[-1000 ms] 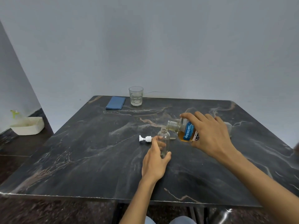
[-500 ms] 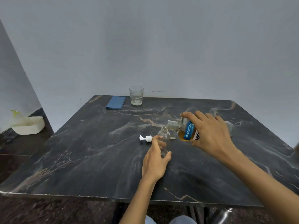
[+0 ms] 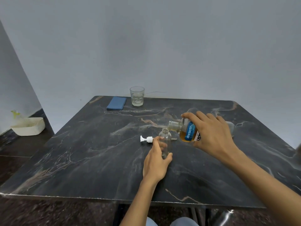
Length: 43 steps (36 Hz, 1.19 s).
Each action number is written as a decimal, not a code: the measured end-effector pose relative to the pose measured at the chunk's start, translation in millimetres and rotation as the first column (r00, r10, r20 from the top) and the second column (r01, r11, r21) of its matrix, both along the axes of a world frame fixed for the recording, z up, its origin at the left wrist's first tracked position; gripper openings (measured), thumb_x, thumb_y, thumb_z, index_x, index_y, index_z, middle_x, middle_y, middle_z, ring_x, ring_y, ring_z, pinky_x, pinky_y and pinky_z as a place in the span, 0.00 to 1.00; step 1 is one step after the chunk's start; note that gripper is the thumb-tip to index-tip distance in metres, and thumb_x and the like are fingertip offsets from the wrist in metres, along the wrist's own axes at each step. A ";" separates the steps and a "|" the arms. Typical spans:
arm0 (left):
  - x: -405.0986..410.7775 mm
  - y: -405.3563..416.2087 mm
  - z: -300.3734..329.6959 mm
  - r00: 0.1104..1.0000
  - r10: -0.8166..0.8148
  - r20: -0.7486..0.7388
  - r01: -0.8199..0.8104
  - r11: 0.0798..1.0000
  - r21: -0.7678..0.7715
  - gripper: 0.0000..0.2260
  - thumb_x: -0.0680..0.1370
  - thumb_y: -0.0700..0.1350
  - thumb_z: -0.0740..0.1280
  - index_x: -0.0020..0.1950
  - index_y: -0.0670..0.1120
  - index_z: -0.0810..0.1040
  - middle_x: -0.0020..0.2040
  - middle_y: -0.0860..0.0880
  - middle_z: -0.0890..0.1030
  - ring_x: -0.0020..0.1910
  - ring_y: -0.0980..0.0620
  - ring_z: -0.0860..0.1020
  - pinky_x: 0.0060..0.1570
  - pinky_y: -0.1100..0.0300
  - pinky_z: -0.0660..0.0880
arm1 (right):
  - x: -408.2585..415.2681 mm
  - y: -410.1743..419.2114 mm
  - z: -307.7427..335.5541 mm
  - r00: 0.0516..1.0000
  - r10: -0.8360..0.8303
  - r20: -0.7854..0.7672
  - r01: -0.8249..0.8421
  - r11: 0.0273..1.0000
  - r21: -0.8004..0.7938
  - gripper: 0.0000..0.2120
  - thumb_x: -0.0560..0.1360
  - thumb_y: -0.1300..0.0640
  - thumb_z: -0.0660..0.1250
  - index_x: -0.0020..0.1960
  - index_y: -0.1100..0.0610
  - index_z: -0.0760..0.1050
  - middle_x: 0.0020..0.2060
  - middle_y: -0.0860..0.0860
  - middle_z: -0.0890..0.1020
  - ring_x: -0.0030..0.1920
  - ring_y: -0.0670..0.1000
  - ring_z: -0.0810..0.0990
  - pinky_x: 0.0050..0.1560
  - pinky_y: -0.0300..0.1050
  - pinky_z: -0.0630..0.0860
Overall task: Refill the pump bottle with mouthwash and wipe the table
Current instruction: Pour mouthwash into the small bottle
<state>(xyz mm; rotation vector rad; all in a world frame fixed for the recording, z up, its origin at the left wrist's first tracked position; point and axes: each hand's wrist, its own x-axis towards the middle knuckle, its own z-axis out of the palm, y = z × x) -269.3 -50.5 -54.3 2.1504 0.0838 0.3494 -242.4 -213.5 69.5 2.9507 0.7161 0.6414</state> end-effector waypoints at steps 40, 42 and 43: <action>0.8 1.1 -2.1 1.000 0.000 -0.008 0.000 1.000 -0.005 0.27 0.73 0.46 0.70 0.64 0.59 0.57 0.54 0.62 0.73 0.48 0.61 0.76 0.48 0.63 0.71 | 2.8 -0.8 -1.7 1.000 0.008 0.031 -0.008 1.000 -0.016 0.41 0.63 0.41 0.76 0.68 0.40 0.56 0.57 0.45 0.74 0.54 0.50 0.74 0.55 0.49 0.70; 0.7 1.0 -2.0 1.000 0.001 -0.012 -0.001 1.000 -0.002 0.27 0.73 0.46 0.70 0.64 0.59 0.57 0.54 0.62 0.72 0.49 0.61 0.75 0.50 0.63 0.72 | 3.1 -1.0 -1.9 0.999 0.007 0.032 -0.006 1.000 -0.016 0.41 0.63 0.42 0.76 0.68 0.40 0.56 0.57 0.45 0.74 0.54 0.50 0.74 0.55 0.49 0.70; 0.9 1.1 -2.1 1.000 0.002 -0.011 -0.002 1.000 0.001 0.27 0.73 0.46 0.70 0.64 0.59 0.57 0.53 0.62 0.72 0.49 0.61 0.75 0.49 0.63 0.71 | 3.2 -1.1 -1.9 0.999 0.008 0.034 -0.007 1.000 -0.018 0.41 0.63 0.41 0.76 0.67 0.39 0.56 0.56 0.45 0.74 0.53 0.50 0.74 0.55 0.49 0.70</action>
